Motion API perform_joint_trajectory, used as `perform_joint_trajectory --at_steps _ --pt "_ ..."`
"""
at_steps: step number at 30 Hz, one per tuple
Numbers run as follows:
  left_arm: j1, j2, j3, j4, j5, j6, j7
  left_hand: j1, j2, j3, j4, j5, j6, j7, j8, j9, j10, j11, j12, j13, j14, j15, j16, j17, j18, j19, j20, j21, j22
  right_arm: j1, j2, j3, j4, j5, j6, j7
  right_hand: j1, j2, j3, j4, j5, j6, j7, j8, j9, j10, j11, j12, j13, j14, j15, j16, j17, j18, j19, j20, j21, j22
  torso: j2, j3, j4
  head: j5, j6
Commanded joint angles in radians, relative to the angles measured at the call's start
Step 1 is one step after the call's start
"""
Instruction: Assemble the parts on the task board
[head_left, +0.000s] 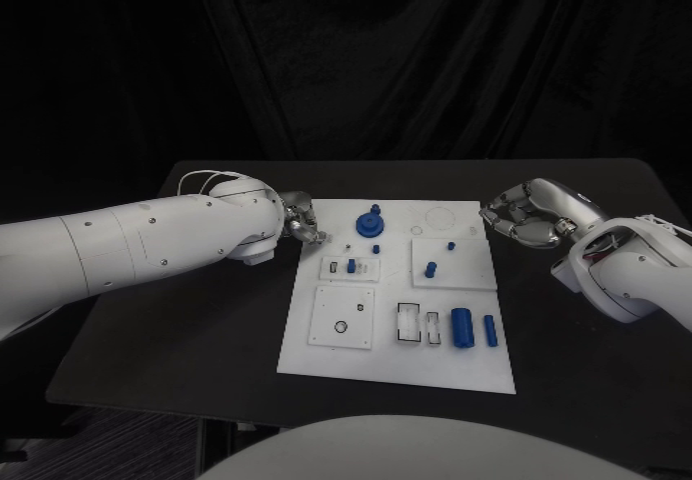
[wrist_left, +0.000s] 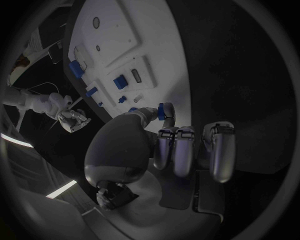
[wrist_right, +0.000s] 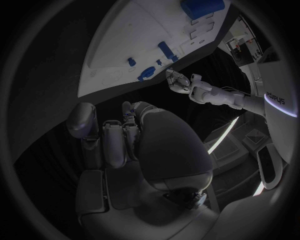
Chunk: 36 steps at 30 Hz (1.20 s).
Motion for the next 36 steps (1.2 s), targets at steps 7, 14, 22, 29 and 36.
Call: perform_joint_trajectory --at_steps 7,14,22,29,36 --pt "0.0 -0.053 0.001 0.093 0.158 -0.084 -0.003 -0.022 -0.01 0.027 -0.014 -0.023 0.014 -0.006 0.003 0.004 0.104 -0.005 0.003 0.263 0.104 -0.007 0.003 0.263 0.006 0.04 -0.008 -0.001 0.226 -0.002 -0.003 0.001 0.0 -0.006 -0.001 -0.017 0.009 0.003 0.006 0.001 0.007 0.005 0.001 0.006 0.0 0.001 0.0 -0.001 0.088 0.006 -0.006 0.003 0.044 0.004 0.008 0.0 -0.005 0.123 -0.003 0.0021 0.001 -0.001 0.0" --pt "-0.001 -0.077 0.001 0.135 0.166 -0.116 0.015 -0.044 -0.006 0.031 -0.005 -0.036 0.016 -0.005 0.004 0.007 0.104 -0.004 0.003 0.263 0.104 -0.007 0.003 0.263 0.005 0.042 -0.008 0.002 0.227 -0.002 -0.004 0.001 0.002 -0.006 -0.004 -0.019 0.009 0.003 0.006 0.001 0.007 0.005 0.001 0.006 0.0 0.001 0.0 -0.001 0.088 0.006 -0.006 0.003 0.044 0.004 0.008 0.0 -0.005 0.123 -0.006 0.0059 0.0011 0.0 0.0" --pt "-0.007 -0.088 0.001 0.162 0.158 -0.149 0.039 -0.048 -0.006 0.032 -0.004 -0.042 0.016 -0.006 0.004 0.008 0.104 -0.004 0.003 0.263 0.104 -0.007 0.003 0.263 0.005 0.043 -0.008 0.004 0.228 -0.002 -0.009 0.001 0.004 -0.006 -0.003 -0.02 0.01 0.002 0.009 0.001 0.009 -0.002 0.003 0.003 -0.001 0.001 0.001 -0.001 0.087 0.006 -0.006 0.003 0.044 0.004 0.009 0.0 -0.004 0.123 -0.005 0.0046 -0.0003 0.001 0.0" --pt "-0.038 -0.085 0.001 0.169 0.101 -0.177 0.057 -0.05 -0.006 0.032 -0.004 -0.046 0.016 -0.006 0.004 0.009 0.104 -0.004 0.003 0.263 0.104 -0.007 0.003 0.263 0.005 0.043 -0.008 0.003 0.228 -0.002 -0.008 0.001 0.006 -0.006 -0.003 -0.021 0.01 0.002 0.009 0.001 0.009 -0.002 0.003 0.002 -0.001 0.002 0.001 0.0 0.088 0.006 -0.006 0.003 0.044 0.004 0.009 0.0 -0.004 0.123 -0.004 0.0042 -0.0014 0.007 0.0" --pt "-0.071 -0.089 0.001 0.179 0.053 -0.201 0.057 -0.051 -0.006 0.032 -0.004 -0.046 0.015 -0.006 0.003 0.009 0.104 -0.004 0.003 0.263 0.104 -0.007 0.003 0.263 0.004 0.044 -0.008 0.005 0.229 -0.002 -0.01 0.001 0.008 -0.006 -0.003 -0.021 0.011 0.002 0.01 0.0 0.009 -0.002 0.003 0.003 -0.001 0.002 0.001 0.0 0.088 0.005 -0.006 0.003 0.043 0.004 0.009 0.0 -0.005 0.123 -0.003 0.0043 -0.0006 0.001 0.0"
